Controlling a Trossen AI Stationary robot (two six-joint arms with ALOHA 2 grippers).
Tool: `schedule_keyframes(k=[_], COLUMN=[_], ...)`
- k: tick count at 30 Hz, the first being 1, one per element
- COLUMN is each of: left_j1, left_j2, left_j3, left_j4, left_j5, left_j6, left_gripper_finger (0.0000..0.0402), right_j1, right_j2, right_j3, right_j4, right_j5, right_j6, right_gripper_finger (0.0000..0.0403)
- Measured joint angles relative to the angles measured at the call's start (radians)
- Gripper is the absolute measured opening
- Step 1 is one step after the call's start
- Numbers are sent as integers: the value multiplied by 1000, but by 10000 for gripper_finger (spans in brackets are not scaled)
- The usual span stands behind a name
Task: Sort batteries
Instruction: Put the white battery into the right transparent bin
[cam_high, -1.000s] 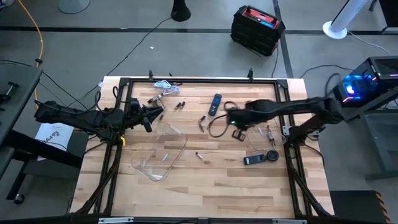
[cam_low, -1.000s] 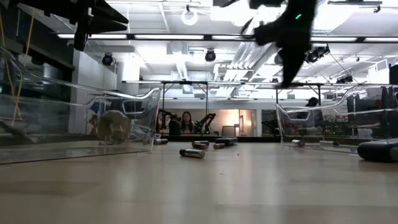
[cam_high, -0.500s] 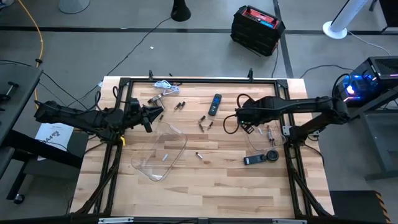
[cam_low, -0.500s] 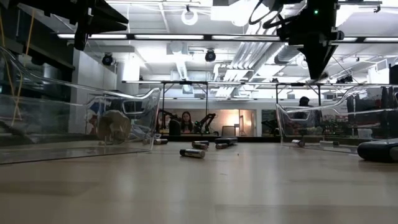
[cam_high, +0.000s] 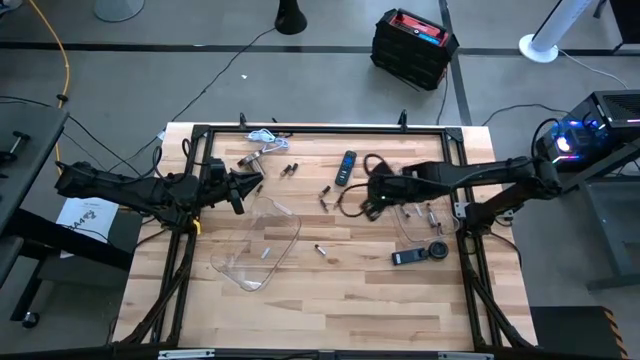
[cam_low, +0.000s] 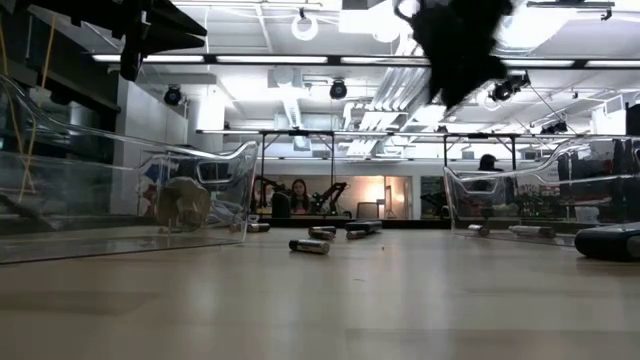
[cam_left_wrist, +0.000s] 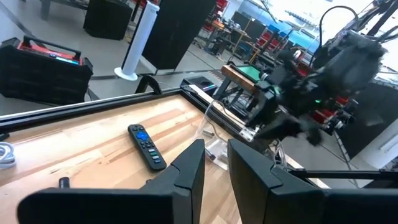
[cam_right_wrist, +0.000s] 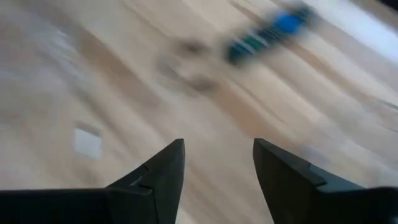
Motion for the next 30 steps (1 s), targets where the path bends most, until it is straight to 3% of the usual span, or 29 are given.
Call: schedule_keyframes(k=[4,7,10,15,18,25,30], left_j1=[0,0,0,0,0,0,0], left_j2=[0,0,0,0,0,0,0], left_j3=[0,0,0,0,0,0,0], left_j4=[0,0,0,0,-2,-34,-44], left_j5=[0,0,2,2,3,11,27], left_j6=[0,0,0,0,0,2,2], left_gripper_finger=[65,65,65,65,65,65,65], right_j1=[11,18,43,88,111,161,190], right_j2=[66,162,290,464,522,581,665], right_j3=[1,2,2,1,1,45,112], right_j4=[307,476,535,627,691,667,625], right_j5=[-81,-230,-372,-464,-454,-240,-173], right_j6=[-31,-60,-87,-105,-85,-87,-136], right_gripper_finger=[186,186,186,186,186,186,185])
